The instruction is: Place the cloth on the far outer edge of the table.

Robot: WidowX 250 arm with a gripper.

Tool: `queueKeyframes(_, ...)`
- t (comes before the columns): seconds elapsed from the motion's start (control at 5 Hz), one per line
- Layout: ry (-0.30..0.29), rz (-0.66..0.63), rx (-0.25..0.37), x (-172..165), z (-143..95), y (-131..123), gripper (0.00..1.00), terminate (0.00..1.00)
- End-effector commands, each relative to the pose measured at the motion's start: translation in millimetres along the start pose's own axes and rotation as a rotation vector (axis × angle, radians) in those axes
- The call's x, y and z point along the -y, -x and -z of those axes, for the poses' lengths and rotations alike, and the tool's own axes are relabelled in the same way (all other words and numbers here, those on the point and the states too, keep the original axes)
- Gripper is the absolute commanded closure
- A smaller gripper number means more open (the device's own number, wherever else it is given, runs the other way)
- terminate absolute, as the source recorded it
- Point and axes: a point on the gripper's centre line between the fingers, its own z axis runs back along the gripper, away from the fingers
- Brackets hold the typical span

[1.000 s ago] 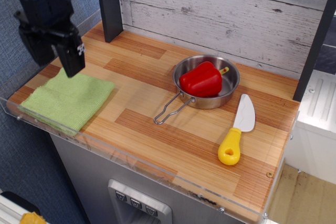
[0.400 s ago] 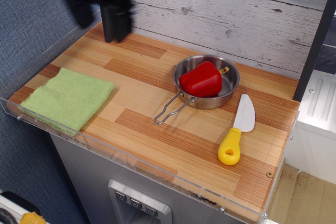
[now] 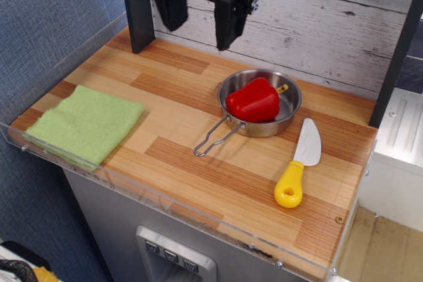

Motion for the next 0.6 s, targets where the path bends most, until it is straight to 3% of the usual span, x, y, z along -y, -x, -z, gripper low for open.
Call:
queueKeyframes(0.0,-0.002,0.017,0.029,6.9,-9.9,-1.1,0.0,0.0)
queueKeyframes(0.2,-0.002,0.017,0.029,6.9,-9.9,-1.1,0.0,0.0)
queueKeyframes(0.4,-0.002,0.017,0.029,6.9,-9.9,-1.1,0.0,1.0)
